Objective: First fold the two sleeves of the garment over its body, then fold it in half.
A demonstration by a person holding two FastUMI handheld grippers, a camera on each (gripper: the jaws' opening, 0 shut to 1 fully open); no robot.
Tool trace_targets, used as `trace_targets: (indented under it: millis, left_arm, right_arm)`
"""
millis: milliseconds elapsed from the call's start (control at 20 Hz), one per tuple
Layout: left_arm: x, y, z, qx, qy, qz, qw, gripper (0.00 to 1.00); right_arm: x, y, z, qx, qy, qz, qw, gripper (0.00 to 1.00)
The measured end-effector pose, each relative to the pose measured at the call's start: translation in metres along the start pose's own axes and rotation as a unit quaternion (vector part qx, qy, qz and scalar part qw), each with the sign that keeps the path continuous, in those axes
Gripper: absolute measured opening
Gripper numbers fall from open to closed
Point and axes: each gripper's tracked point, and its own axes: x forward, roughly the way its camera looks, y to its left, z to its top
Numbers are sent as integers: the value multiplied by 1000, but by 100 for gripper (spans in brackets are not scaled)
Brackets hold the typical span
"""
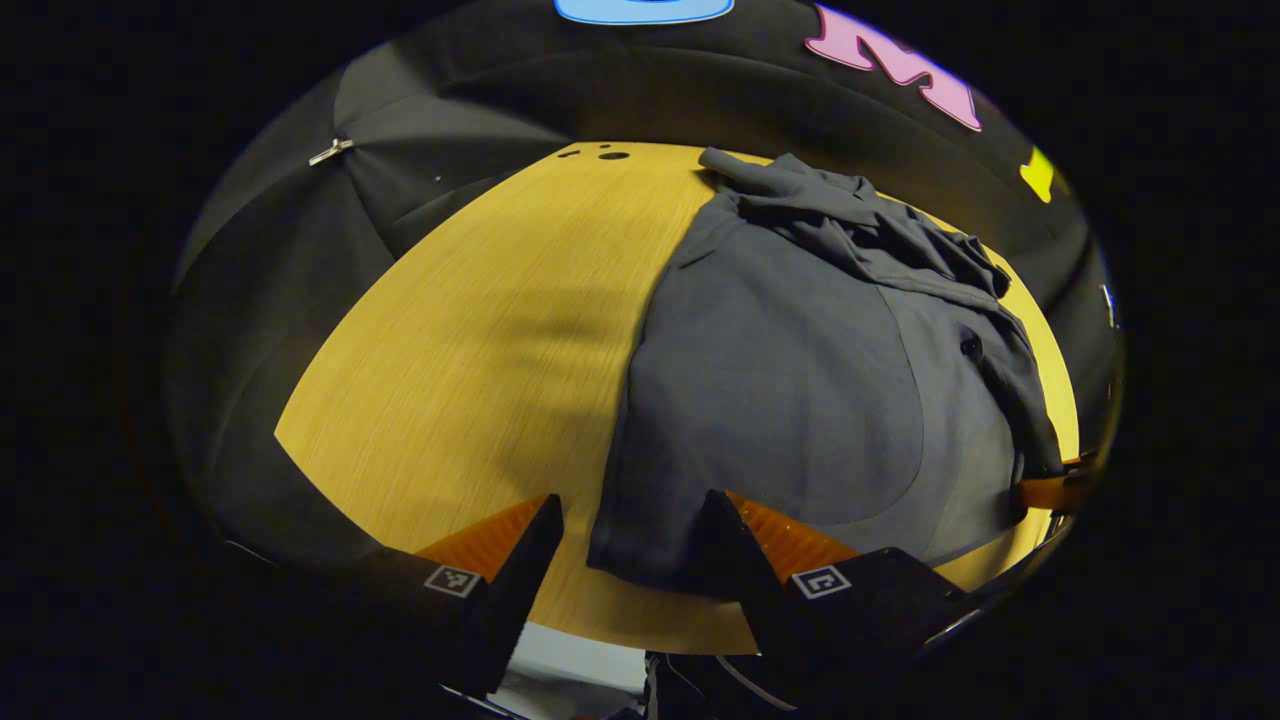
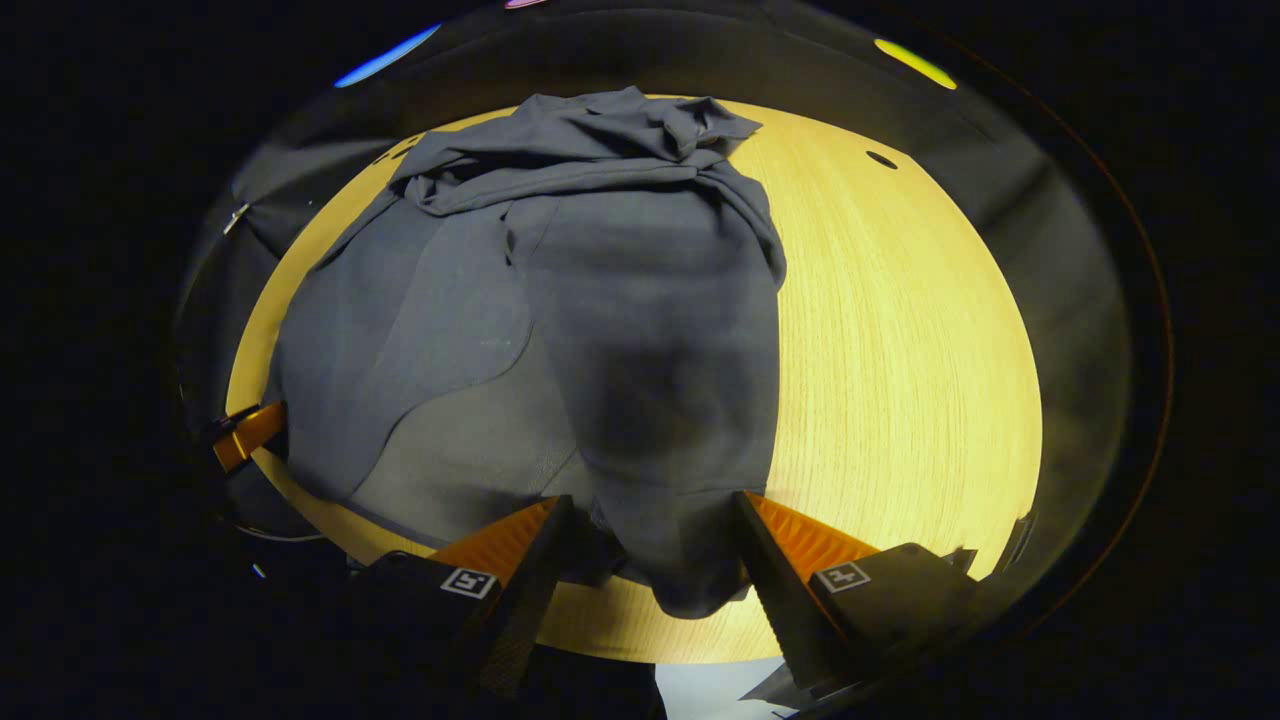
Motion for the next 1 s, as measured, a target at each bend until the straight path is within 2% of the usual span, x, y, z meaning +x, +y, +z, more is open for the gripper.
trace_targets:
  millis: [50, 100, 200, 250, 300, 350, 400, 450, 550, 650, 800, 1000]
  left_arm:
    - [0, -6, 3, 14, -1, -9, 1000, 91]
    - [1, -11, 2, 29, 0, -18, 999, 88]
    - [3, -19, 6, 48, -6, -28, 998, 67]
    - [4, -23, 6, 49, -9, -31, 998, 51]
    - [4, -26, 6, 51, -11, -32, 998, 46]
    - [4, -30, 7, 55, -12, -34, 998, 33]
    - [4, -34, 6, 59, -13, -37, 998, 27]
    - [5, -36, 8, 65, -15, -39, 997, 16]
    - [5, -37, 9, 71, -15, -46, 996, 9]
    - [5, -36, 10, 63, -18, -53, 996, 6]
    - [-1, -37, 14, 49, -20, -60, 997, 6]
    - [-16, -44, 25, 13, -34, -78, 996, 6]
  right_arm:
    - [1, 1, -1, 2, 5, 1, 1000, 99]
    - [0, 3, 1, 2, 7, 1, 1000, 87]
    - [3, 11, 5, -4, 10, 4, 1000, 80]
    - [2, 16, 4, -13, 13, 10, 1000, 51]
    - [2, 19, 5, -22, 16, 12, 1000, 51]
    - [2, 22, 5, -24, 17, 14, 999, 36]
    - [3, 24, 6, -23, 17, 14, 999, 30]
    - [2, 26, 6, -26, 16, 15, 999, 19]
    - [1, 27, 7, -40, 13, 30, 999, 9]
    - [2, 28, 9, -40, 9, 44, 998, 6]
    - [-2, 26, 13, -11, -3, 49, 999, 6]
    - [-11, 29, 21, -25, -35, 48, 998, 5]
